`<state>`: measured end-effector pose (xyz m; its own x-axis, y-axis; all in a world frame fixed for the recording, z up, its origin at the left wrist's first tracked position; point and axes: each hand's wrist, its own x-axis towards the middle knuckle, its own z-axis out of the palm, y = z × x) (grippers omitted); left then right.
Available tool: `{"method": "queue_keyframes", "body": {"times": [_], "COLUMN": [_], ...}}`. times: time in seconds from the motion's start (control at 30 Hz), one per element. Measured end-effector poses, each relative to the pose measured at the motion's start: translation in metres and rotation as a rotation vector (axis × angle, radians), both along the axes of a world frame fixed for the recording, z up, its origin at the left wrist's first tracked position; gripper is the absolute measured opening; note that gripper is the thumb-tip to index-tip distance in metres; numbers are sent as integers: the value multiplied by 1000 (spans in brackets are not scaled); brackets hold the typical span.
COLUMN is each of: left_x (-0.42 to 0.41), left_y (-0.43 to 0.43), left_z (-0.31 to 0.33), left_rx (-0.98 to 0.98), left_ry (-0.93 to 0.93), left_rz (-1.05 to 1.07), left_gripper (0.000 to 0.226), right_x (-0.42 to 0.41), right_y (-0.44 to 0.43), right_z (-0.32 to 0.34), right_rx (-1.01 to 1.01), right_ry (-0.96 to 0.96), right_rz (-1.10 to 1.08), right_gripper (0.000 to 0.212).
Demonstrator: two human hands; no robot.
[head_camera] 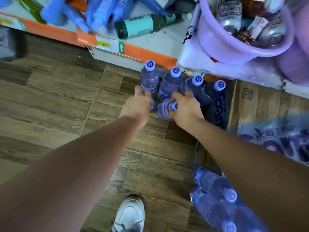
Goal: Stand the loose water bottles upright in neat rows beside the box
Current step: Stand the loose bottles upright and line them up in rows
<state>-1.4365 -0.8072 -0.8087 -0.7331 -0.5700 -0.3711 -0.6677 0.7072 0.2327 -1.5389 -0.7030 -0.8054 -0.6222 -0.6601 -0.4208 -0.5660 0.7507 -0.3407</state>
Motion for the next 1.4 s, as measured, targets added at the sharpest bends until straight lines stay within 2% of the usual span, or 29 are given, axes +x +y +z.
{"method": "queue_keyframes", "body": {"times": [0.2,0.33,0.5,0.57,0.7,0.87,1.0,1.13,1.3,1.4], "left_x": [27,53,76,84,115,146,167,173,163,155], "left_y": [37,82,143,171,220,284,330,362,391,401], "left_z": [24,47,107,135,181,220,209,169,111,84], "left_rx": [30,24,5,-39,-214,-211,-125,-48,-4,12], "left_ry": [119,251,427,369,284,262,251,245,212,183], "left_rz": [-54,-121,-30,-81,-142,-103,-70,-87,-106,-150], "left_gripper": [30,31,42,50,38,38,28,24,44,47], "right_x": [18,40,61,72,88,106,121,137,143,143], "right_y": [48,92,150,179,238,304,355,399,429,434], "right_z": [30,61,118,143,190,238,240,212,150,116], "right_rx": [-40,-83,-189,-231,-302,-252,-182,-93,-6,18], "right_ry": [-10,25,81,88,108,180,166,110,19,-48], "right_rz": [35,101,173,179,197,253,254,233,248,237], "right_gripper": [29,29,26,26,27,31,30,30,33,32]}}
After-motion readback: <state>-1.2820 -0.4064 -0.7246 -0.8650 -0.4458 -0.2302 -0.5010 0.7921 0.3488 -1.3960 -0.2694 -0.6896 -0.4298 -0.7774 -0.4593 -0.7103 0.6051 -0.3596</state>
